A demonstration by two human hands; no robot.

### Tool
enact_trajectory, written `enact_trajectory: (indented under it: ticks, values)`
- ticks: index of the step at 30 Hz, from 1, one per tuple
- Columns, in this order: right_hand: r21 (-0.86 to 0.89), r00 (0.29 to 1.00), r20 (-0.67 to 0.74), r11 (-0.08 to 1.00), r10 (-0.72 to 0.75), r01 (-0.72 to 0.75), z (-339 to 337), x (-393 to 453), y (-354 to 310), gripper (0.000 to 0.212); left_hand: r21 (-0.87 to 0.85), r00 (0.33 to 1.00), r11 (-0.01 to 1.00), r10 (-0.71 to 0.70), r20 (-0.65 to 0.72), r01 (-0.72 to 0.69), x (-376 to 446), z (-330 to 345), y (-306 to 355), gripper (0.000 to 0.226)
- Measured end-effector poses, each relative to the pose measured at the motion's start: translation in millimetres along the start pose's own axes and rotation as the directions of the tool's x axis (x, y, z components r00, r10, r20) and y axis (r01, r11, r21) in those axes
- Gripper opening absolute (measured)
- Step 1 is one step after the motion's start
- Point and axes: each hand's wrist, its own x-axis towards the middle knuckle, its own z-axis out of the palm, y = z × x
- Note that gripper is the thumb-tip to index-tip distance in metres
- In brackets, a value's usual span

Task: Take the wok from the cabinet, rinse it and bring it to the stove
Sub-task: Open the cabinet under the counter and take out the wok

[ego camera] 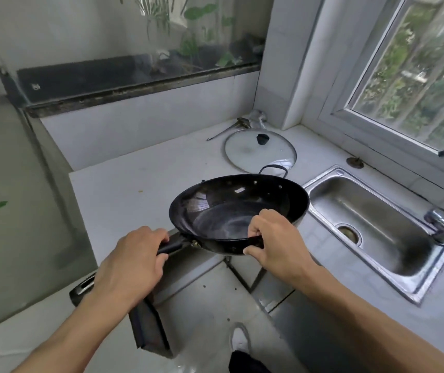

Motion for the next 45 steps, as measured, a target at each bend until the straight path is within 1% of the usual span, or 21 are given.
enact_trajectory:
  ticks: [3, 7, 13, 17, 22, 29, 33, 45]
  values:
    - [0.007, 0.999, -0.013, 0.999, -0.035, 0.035, 4, 30, 16, 0.039, 0.027, 0.999, 0.999, -0.037, -0.023, 0.038, 23, 0, 4, 0.017]
    - [0.050, 0.995, -0.013, 0.994, -0.095, 0.096, 14, 79, 42, 0.040, 0.037, 0.990, 0.990, -0.134, -0.053, 0.136, 57, 4, 10, 0.017]
    - [0.112, 0.981, 0.047, 0.977, -0.188, 0.181, 24, 152, 80, 0.039, 0.078, 0.959, 0.956, -0.278, -0.064, 0.282, 106, 3, 27, 0.011]
    - [0.136, 0.963, 0.092, 0.962, -0.252, 0.238, 33, 189, 89, 0.038, 0.088, 0.929, 0.925, -0.364, -0.061, 0.369, 125, 4, 27, 0.012]
    - [0.146, 0.949, 0.125, 0.952, -0.289, 0.270, 50, 230, 88, 0.035, 0.124, 0.899, 0.891, -0.433, -0.061, 0.437, 147, 4, 12, 0.013]
    - [0.164, 0.939, 0.175, 0.949, -0.296, 0.269, 74, 277, 76, 0.038, 0.143, 0.873, 0.861, -0.483, -0.067, 0.488, 176, 5, -17, 0.011]
    - [0.161, 0.932, 0.189, 0.946, -0.310, 0.282, 84, 300, 66, 0.034, 0.127, 0.858, 0.848, -0.510, -0.070, 0.514, 189, 3, -37, 0.014]
    - [0.158, 0.932, 0.214, 0.952, -0.292, 0.262, 108, 348, 41, 0.030, 0.138, 0.852, 0.840, -0.518, -0.079, 0.524, 219, -2, -88, 0.016]
